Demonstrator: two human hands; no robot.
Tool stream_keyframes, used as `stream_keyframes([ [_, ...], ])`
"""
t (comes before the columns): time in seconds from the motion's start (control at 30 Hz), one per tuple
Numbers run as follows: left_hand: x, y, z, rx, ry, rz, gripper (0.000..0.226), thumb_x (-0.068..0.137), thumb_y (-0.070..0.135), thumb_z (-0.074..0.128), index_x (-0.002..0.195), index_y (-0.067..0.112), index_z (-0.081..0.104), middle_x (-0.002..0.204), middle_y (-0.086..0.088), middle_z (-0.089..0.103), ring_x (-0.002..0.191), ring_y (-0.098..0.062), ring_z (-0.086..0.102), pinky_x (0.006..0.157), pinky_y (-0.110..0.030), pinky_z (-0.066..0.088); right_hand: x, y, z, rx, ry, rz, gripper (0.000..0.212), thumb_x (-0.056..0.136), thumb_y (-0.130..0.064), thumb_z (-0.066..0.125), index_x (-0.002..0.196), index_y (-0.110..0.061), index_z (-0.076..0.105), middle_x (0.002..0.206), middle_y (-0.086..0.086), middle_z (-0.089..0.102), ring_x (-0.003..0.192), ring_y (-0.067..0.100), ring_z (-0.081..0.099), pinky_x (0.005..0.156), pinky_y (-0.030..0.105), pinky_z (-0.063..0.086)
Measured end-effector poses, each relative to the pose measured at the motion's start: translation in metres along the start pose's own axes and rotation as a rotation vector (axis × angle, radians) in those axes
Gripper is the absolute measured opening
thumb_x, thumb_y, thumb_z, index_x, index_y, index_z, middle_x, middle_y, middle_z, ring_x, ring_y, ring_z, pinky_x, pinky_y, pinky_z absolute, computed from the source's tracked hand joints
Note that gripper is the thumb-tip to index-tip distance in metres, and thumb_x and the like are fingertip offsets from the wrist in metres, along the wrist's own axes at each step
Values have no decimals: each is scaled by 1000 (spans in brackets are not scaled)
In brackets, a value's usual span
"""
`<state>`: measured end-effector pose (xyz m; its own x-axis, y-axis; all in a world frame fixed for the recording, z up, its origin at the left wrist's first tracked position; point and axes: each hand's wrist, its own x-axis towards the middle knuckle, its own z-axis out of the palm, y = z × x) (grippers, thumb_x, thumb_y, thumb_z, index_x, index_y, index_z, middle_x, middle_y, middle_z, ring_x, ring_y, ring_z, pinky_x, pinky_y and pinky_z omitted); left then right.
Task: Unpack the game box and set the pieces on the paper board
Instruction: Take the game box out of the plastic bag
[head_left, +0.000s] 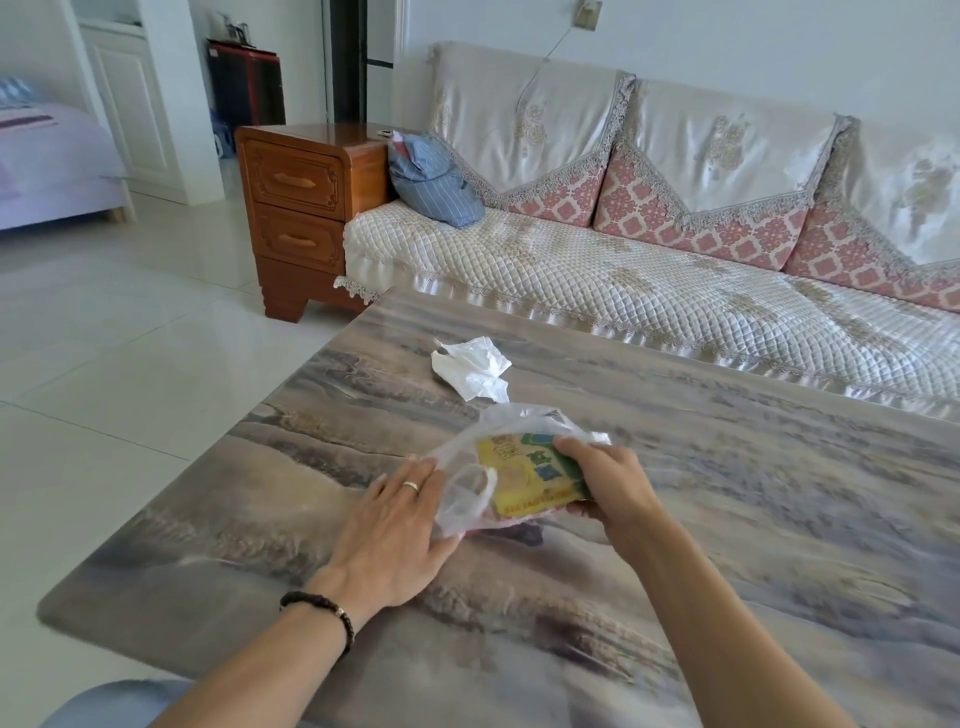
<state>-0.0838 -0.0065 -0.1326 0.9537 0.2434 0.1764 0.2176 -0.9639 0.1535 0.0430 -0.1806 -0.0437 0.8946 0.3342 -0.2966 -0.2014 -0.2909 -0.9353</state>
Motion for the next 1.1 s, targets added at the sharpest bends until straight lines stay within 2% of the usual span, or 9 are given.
stream_keyframes([
  [0.17,44,-27,-1,50,18,-195,64,94,57,32,141,15,31,151,-10,32,145,-27,17,113,-47,24,15,-7,-1,111,-186,153,19,90,-26,60,90,-8,65,62,5,65,47,14,53,42,23,41],
  [0.33,91,-56,-3,155,101,-321,70,89,62,41,141,16,36,148,-12,37,140,-33,23,108,-53,27,33,2,17,88,-139,178,22,94,-28,56,97,-8,64,62,4,68,44,10,59,37,23,41],
  [0.6,82,-48,-13,43,328,-127,73,85,52,57,142,11,35,156,-16,23,146,-38,9,112,-62,14,45,19,16,-107,-140,118,38,95,-38,55,96,-3,70,69,13,66,51,19,53,42,25,38],
  [0.7,47,-33,-6,-113,363,69,54,88,42,52,132,12,46,151,-13,34,145,-31,19,114,-55,25,38,26,16,-231,-120,25,38,93,-41,57,90,-7,74,78,16,70,60,19,56,45,26,39],
  [0.8,12,-18,-3,-294,320,124,49,92,46,42,126,13,55,137,-4,51,125,-22,49,99,-43,46,27,33,20,-440,-15,-89,41,87,-47,61,73,-10,72,69,7,70,55,15,56,46,27,41],
  [0.87,-7,-7,-9,-373,247,86,64,88,62,38,134,19,48,139,5,48,116,-15,52,95,-33,46,20,35,21,-697,113,-194,48,82,-53,61,59,-12,65,60,2,66,56,17,57,49,28,41],
  [0.93,-19,3,-12,-354,86,104,93,75,81,40,148,25,26,153,7,28,131,-12,37,106,-26,31,9,39,20,-856,165,-259,46,79,-55,59,56,-15,60,58,-1,64,62,20,62,55,30,46],
  [1.0,-24,8,-10,-269,-18,121,114,66,85,49,152,24,5,161,4,5,144,-13,15,114,-25,13,1,45,18,-803,72,-262,37,82,-50,60,66,-17,59,60,1,67,61,21,66,61,37,54],
  [1.1,-25,9,-10,-256,-8,65,118,68,77,58,152,21,-3,162,-3,0,147,-15,9,117,-27,8,-9,54,11,-719,-27,-299,30,83,-46,65,90,-19,53,76,-2,70,67,15,67,68,40,56],
])
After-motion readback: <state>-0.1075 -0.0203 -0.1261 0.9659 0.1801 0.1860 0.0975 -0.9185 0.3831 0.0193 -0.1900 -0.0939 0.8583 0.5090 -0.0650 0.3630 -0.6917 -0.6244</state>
